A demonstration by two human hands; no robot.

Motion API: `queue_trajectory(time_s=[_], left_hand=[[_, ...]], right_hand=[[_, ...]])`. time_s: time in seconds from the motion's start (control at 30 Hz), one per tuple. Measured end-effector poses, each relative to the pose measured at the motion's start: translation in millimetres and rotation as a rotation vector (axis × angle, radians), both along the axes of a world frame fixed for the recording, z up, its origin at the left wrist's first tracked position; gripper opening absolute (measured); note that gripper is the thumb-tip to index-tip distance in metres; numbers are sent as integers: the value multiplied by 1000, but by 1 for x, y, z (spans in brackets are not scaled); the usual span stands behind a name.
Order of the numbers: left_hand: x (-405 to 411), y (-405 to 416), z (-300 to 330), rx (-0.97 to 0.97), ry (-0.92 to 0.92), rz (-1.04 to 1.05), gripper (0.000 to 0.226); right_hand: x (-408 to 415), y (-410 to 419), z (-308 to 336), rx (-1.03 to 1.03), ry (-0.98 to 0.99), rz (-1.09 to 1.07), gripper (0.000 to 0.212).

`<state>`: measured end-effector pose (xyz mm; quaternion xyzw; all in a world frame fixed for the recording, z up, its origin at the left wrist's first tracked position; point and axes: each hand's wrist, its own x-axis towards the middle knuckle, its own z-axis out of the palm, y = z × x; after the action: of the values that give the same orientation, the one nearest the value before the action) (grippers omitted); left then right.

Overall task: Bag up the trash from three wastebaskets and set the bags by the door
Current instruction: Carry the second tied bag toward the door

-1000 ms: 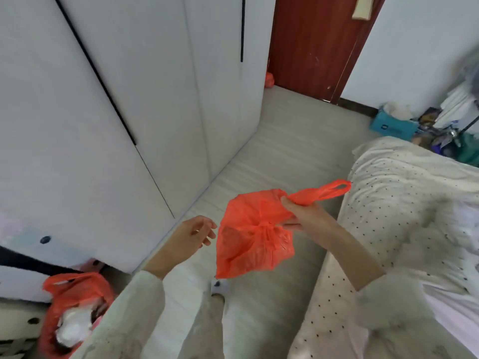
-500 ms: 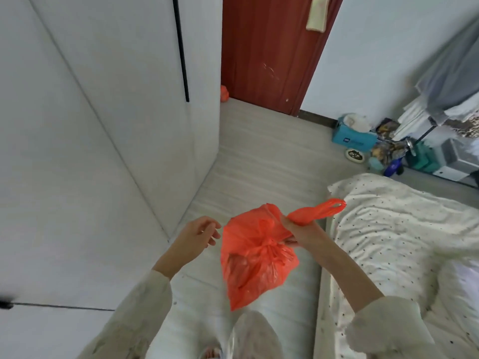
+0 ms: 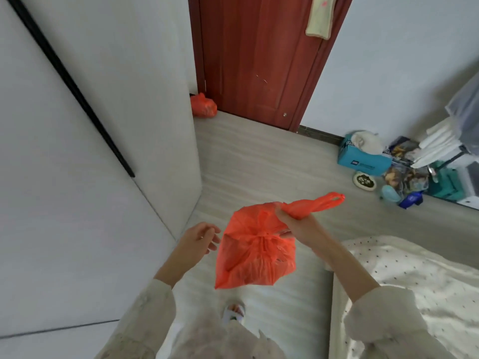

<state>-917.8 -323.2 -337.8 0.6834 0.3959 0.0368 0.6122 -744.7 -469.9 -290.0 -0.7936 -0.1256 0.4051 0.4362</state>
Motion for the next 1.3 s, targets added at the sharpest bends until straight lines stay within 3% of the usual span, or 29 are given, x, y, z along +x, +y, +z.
queue_trajectory(time_s=[0.23,0.47,0.57,0.73,0.97,1.1,1.2,1.3], left_hand=[[149,99,-12,-36,25,52,26],[324,229,-42,-77,36,140,19],[395,296,-39,-15,32,169,19],[478,391,-30,61,80,125,15],[541,507,-68,-75,111,447,28],[578,581,-91,-145,113,711,28],[609,633,-96,-178,132,798,28],[630,684,-101,-198,128,864,28]], right_hand=[[162,111,-5,34,15,-56,27],[313,260,-33,-111,-48,60,30],[368,318,-35,-190,-118,201,37],[462,420,-36,-182,-24,178,36],[562,591,-64,-155,137,297,26],[606,685,-90,-207,124,426,30],[631,743,-103,-261,141,539,24],[648,815,-124,-284,316,458,21]])
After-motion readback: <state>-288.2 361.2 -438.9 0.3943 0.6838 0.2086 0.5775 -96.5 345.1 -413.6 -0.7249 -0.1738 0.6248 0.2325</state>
